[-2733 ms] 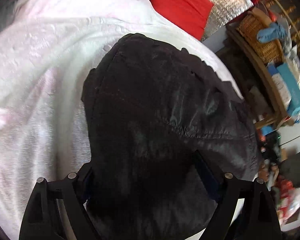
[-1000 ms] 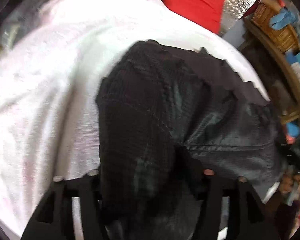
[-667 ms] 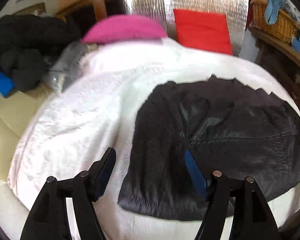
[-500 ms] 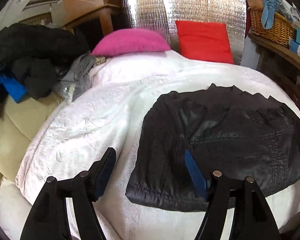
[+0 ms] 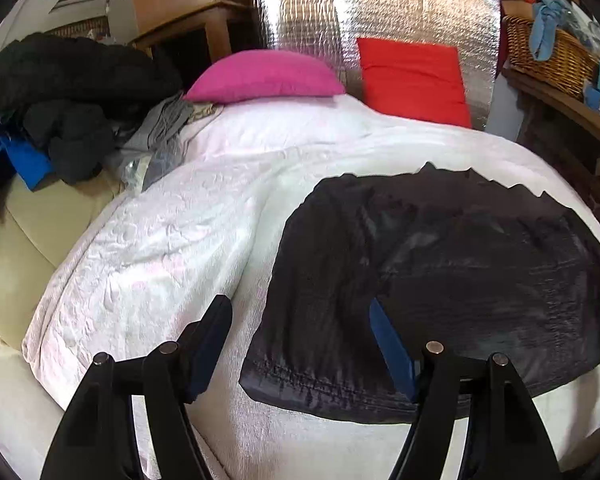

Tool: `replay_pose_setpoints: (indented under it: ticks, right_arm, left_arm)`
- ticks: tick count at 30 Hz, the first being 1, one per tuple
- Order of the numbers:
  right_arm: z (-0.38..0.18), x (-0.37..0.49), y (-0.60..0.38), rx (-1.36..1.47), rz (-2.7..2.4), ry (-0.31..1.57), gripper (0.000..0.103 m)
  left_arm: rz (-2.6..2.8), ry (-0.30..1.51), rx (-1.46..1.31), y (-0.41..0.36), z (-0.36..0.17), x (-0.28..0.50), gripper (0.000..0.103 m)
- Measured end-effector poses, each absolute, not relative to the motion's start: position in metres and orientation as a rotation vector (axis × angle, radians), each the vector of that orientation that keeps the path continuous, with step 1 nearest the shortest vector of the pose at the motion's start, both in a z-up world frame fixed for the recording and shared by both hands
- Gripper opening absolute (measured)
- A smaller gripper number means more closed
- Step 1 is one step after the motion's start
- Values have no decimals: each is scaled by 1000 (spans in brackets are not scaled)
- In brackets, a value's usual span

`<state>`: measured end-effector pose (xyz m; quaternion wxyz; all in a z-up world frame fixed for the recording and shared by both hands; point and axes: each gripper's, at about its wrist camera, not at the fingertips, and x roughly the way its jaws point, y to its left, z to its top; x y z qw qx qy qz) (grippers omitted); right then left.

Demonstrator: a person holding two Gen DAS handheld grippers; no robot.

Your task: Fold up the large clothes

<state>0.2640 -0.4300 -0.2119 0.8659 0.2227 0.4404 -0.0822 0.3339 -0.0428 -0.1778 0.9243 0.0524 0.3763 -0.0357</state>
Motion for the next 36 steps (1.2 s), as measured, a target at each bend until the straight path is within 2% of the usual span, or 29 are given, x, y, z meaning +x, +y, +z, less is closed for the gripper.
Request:
replay_pose_setpoints:
  ticks: [7, 10, 13, 18, 22, 25, 28, 36]
  right_arm:
    - [-175, 269, -441, 467, -210, 726, 63]
    - [-190, 292, -457, 515, -247, 770, 63]
    - [-224, 320, -462, 557, -266, 908, 64]
    - [-215, 309, -455, 537, -282, 879, 64]
    - [-190, 272, -435, 458, -286, 786, 65]
    - [-165, 236, -412, 378, -297, 702, 70]
    - [-146, 207, -392, 358, -285, 649, 76]
    - [-83, 132, -334, 261, -277, 568, 78]
  left_arm:
    - [-41, 824, 126, -44, -197, 351, 72]
    - [-26, 843, 141, -47, -204, 357, 72]
    - [-18, 860, 153, -48, -211, 360, 72]
    - [7, 825, 173, -48, -202, 349, 72]
    - [19, 747, 186, -50, -172, 322, 73]
    - [3, 679, 192, -53, -144, 294, 86]
    - [-12, 613, 193, -56, -116, 264, 87]
    - [-40, 503, 177, -55, -48, 196, 96]
